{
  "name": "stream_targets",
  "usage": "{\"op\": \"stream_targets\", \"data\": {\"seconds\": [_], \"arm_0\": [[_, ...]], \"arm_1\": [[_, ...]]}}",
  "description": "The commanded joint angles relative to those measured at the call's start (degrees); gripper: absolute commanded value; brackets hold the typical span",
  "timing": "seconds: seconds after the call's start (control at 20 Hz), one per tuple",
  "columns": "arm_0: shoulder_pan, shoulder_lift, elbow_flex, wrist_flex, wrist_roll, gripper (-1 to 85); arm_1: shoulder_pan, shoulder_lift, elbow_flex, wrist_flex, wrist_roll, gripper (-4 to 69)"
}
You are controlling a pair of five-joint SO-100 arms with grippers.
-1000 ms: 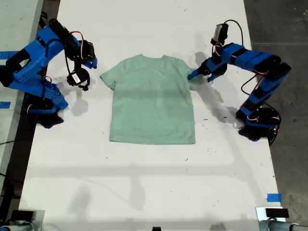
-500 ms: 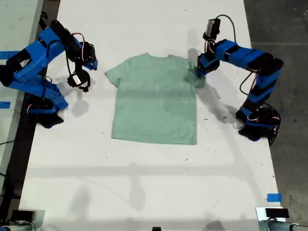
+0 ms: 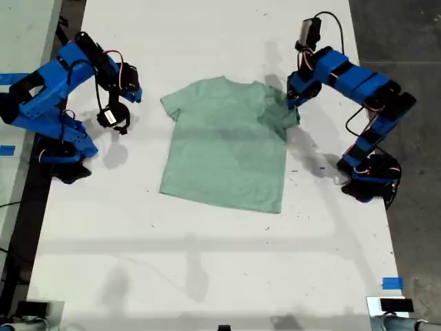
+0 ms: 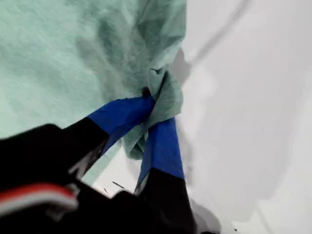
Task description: Fold tshirt
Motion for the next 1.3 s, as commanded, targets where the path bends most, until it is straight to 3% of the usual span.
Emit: {"op": "stream_targets", "data": {"seconds": [0.0,0.2,0.45,0.5,0.65,0.95,1.1,1.25], "arm_0": [[1.23,0.26,-0.26,-0.70,-1.14,0.1],[2.02,0.35,0.09,-0.79,-1.85,0.1],[2.72,0.79,0.18,-1.05,-2.55,0.1],[2.81,0.88,0.26,-1.05,-2.64,0.1],[2.99,0.97,0.26,-1.05,-2.81,0.1],[3.25,1.32,0.79,-2.02,-3.08,0.3],[3.69,1.93,0.53,-3.60,-3.08,0.7],[3.96,3.16,0.62,-7.65,-0.18,6.6]], "arm_1": [[-7.12,3.08,-8.88,0.18,5.63,-1.4],[-15.47,-1.67,-17.49,-5.98,13.36,-1.4],[-17.75,-16.88,-18.37,-20.13,16.79,1.2],[-17.75,-21.27,-19.51,-22.15,16.79,18.9],[-18.54,-27.07,-24.79,-18.90,15.56,45.9],[-18.98,-2.64,-25.05,1.49,13.27,36.4],[-18.37,14.68,-13.62,6.24,11.78,24.7],[-19.78,29.36,-0.53,7.65,13.97,23.4]]}}
